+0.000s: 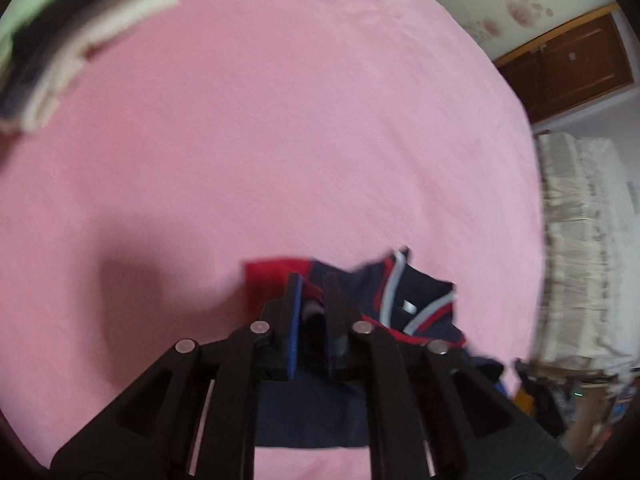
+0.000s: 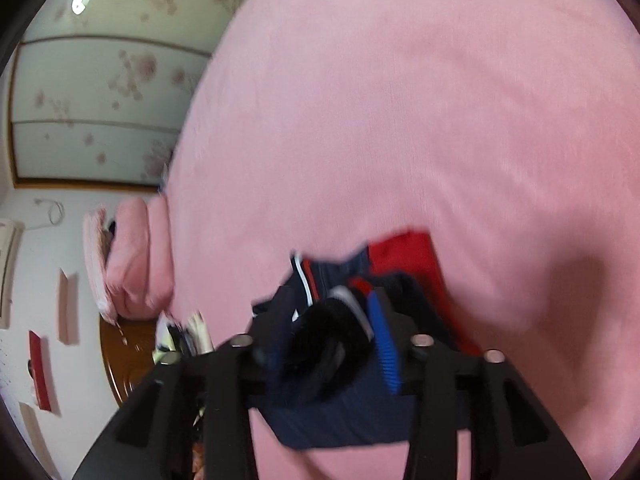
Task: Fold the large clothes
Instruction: 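Lay the hem over the folded sleeves near the collar with both grippers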
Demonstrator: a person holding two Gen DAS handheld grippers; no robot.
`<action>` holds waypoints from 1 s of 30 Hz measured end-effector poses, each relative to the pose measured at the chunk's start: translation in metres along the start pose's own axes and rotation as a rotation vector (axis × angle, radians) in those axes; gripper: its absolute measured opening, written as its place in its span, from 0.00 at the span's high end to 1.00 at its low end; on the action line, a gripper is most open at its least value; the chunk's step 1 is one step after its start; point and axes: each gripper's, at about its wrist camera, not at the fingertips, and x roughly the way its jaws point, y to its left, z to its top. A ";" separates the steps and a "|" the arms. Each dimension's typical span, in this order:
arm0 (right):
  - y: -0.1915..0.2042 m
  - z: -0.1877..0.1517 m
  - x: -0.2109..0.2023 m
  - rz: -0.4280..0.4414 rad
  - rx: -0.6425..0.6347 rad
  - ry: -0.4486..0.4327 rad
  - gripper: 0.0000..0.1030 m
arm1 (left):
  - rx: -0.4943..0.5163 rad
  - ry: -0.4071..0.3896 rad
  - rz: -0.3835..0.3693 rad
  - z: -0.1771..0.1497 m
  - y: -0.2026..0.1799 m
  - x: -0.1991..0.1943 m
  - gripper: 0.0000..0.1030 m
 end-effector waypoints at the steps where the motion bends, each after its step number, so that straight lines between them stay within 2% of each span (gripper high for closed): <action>1: -0.006 0.003 0.005 -0.007 -0.007 -0.011 0.58 | 0.036 -0.026 0.042 0.000 -0.002 -0.003 0.78; 2: -0.007 0.004 0.002 -0.033 -0.019 -0.021 0.58 | 0.070 -0.038 0.070 -0.003 -0.003 -0.005 0.63; 4: -0.012 0.003 0.003 -0.076 -0.037 -0.018 0.58 | 0.140 -0.042 0.102 -0.011 -0.006 -0.009 0.49; 8: -0.027 -0.006 0.004 -0.159 -0.108 0.012 0.58 | 0.217 0.023 0.111 -0.035 -0.003 -0.001 0.49; 12: -0.032 -0.026 0.017 -0.256 -0.271 0.073 0.58 | 0.267 0.096 0.169 -0.062 0.004 0.021 0.49; 14: -0.032 -0.037 0.024 -0.265 -0.342 0.109 0.58 | 0.261 0.115 0.169 -0.072 0.010 0.029 0.54; 16: -0.032 -0.045 0.025 -0.265 -0.380 0.123 0.58 | 0.250 0.113 0.130 -0.081 0.015 0.033 0.59; 18: -0.033 -0.053 0.027 -0.266 -0.412 0.121 0.60 | 0.249 0.089 0.087 -0.087 0.018 0.032 0.70; 19: -0.031 -0.056 0.027 -0.259 -0.431 0.111 0.67 | 0.257 0.082 0.073 -0.090 0.018 0.031 0.77; 21: -0.029 -0.063 0.026 -0.258 -0.463 0.088 0.72 | 0.300 0.092 0.089 -0.095 0.014 0.032 0.86; 23: -0.026 -0.067 0.028 -0.244 -0.498 0.093 0.92 | 0.329 0.097 0.100 -0.097 0.012 0.032 0.91; 30: -0.041 -0.095 0.017 -0.304 -0.553 0.113 0.93 | 0.338 0.102 0.100 -0.104 0.012 0.019 0.93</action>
